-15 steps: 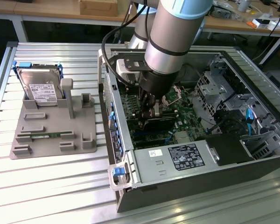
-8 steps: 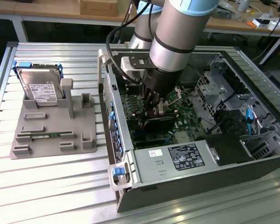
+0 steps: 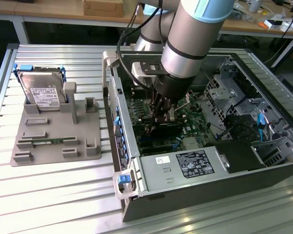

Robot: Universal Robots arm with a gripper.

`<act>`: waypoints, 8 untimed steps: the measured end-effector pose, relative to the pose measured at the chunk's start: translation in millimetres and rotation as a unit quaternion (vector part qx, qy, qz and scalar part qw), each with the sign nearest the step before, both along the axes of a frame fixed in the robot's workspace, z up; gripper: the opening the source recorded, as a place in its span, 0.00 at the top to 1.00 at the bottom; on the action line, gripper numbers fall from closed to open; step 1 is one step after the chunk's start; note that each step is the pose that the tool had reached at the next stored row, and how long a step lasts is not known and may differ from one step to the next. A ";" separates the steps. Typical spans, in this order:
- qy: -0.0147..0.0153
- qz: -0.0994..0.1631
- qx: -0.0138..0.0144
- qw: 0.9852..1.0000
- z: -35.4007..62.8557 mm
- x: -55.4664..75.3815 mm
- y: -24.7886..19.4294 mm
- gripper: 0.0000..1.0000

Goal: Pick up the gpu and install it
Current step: 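Press down on the gpu until it lock into place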

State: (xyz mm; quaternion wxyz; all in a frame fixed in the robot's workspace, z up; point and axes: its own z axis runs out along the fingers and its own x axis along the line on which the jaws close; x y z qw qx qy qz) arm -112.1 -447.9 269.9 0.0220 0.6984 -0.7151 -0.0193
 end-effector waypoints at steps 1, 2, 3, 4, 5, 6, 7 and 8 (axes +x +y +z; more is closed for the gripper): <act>0.000 0.000 0.000 1.000 0.0 0.0 0.0 0.89; 0.000 0.000 0.000 1.000 0.1 -0.1 -0.1 0.89; -0.001 0.000 0.000 1.000 3.6 0.0 0.0 0.89; -0.001 0.000 0.000 1.000 10.4 0.0 0.0 0.89; -0.001 0.000 0.000 1.000 16.0 0.0 -0.1 0.89; -0.001 0.000 0.000 1.000 22.1 -0.1 0.0 0.89; -0.001 0.000 0.000 1.000 26.7 -0.1 0.0 0.89; -0.001 0.000 0.000 1.000 34.0 -0.1 0.0 0.89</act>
